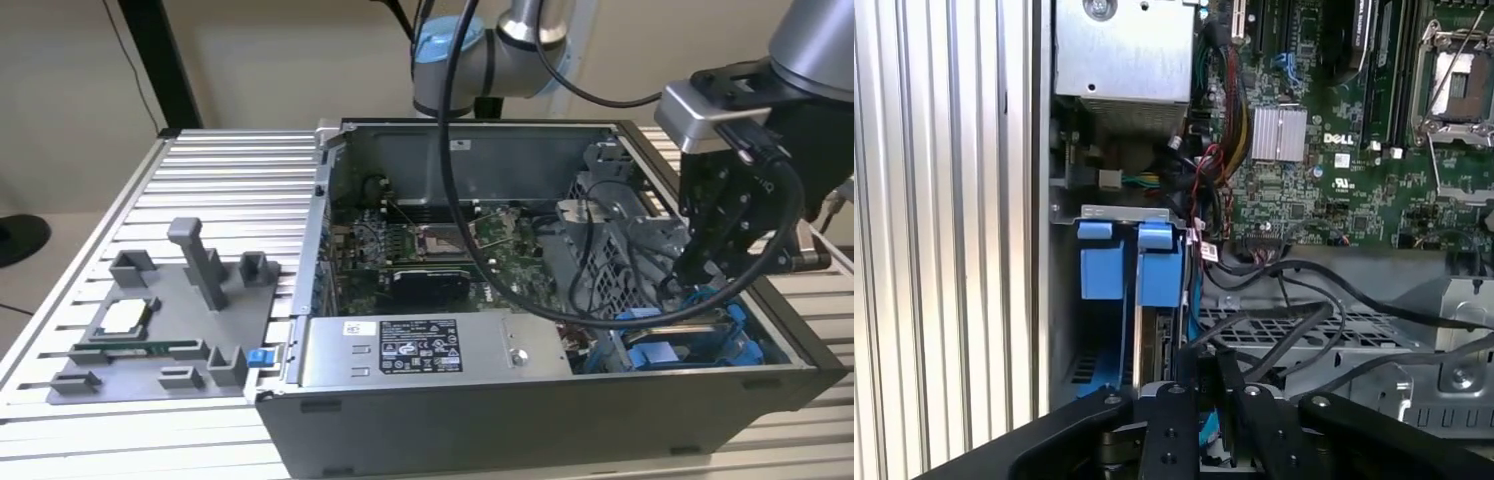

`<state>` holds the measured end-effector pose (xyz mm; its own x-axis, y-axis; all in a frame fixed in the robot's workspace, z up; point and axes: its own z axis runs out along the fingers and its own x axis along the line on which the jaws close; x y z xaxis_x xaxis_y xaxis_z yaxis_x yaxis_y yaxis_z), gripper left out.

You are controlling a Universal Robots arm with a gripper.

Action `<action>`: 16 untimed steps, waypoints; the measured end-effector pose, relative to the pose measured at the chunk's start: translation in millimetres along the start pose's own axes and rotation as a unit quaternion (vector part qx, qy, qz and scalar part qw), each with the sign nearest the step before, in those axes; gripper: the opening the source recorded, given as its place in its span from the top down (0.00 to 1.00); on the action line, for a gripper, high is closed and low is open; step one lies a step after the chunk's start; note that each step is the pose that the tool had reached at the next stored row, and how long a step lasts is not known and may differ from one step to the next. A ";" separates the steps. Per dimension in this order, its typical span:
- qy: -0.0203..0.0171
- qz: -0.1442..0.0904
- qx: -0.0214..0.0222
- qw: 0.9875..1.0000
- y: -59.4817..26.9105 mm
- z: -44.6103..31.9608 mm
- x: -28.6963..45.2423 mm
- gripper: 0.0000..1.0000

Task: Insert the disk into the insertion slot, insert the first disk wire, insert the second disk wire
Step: 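Insert the first disk wire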

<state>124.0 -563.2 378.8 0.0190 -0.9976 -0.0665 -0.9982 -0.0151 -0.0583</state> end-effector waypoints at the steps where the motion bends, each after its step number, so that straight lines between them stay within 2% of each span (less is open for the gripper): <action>1: 0.000 0.000 -0.001 1.000 -1.4 1.2 1.9 1.00; 7: -0.001 0.000 -0.004 1.000 -9.6 8.8 14.2 1.00; 14: -0.001 0.001 -0.004 1.000 -11.3 9.4 15.3 1.00; 15: -0.001 0.001 -0.008 1.000 -12.6 9.4 15.4 1.00; 16: -0.002 0.001 -0.016 1.000 -14.1 9.8 15.5 1.00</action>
<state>139.0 -577.7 368.8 0.0165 -0.9974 -0.0704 -0.9995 -0.0147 -0.0263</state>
